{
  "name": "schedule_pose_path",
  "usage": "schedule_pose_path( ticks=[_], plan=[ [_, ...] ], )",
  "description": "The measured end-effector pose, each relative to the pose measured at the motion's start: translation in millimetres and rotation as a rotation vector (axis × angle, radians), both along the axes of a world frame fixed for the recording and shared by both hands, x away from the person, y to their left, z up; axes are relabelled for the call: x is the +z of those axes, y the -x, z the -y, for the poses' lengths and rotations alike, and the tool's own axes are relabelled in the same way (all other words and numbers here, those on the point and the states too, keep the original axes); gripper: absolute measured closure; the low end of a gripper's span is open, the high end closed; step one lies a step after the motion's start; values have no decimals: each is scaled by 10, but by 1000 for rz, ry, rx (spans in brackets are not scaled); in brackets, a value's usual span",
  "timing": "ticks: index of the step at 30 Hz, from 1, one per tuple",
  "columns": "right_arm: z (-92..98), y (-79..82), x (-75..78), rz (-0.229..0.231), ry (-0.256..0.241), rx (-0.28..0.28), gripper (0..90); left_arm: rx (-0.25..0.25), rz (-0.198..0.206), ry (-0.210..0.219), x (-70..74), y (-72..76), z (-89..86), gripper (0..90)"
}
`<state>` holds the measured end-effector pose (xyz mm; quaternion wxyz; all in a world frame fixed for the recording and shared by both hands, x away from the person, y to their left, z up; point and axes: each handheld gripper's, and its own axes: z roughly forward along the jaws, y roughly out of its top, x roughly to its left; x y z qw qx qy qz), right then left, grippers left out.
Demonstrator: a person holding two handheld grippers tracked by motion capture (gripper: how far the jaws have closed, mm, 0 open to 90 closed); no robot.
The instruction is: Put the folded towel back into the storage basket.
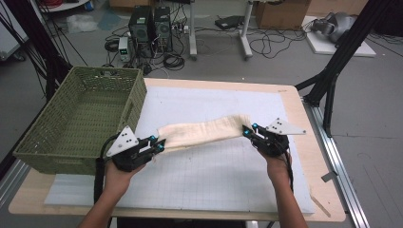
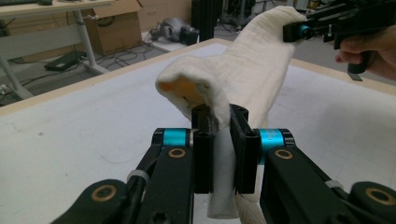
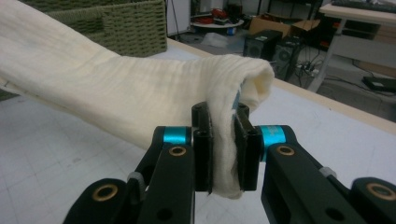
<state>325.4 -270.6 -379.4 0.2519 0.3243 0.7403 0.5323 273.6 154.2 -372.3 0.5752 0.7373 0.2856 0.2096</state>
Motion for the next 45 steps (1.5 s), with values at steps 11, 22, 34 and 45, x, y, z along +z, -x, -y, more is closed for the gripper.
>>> schedule_pose_path(
  ticks=[11, 22, 34, 45],
  plan=[
    [-282, -204, 199, 35, 9, 43, 804, 43, 53, 23, 166, 184, -240, 810],
    [-780, -548, 567, 69, 41, 104, 804, 116, 96, 46, 292, 367, -502, 811],
    [-1338, -848, 833, 94, 62, 148, 805, 190, 130, 83, 395, 471, -771, 813],
    [-1711, -988, 972, 104, 70, 179, 804, 259, 140, 83, 415, 537, -984, 812]
  ],
)
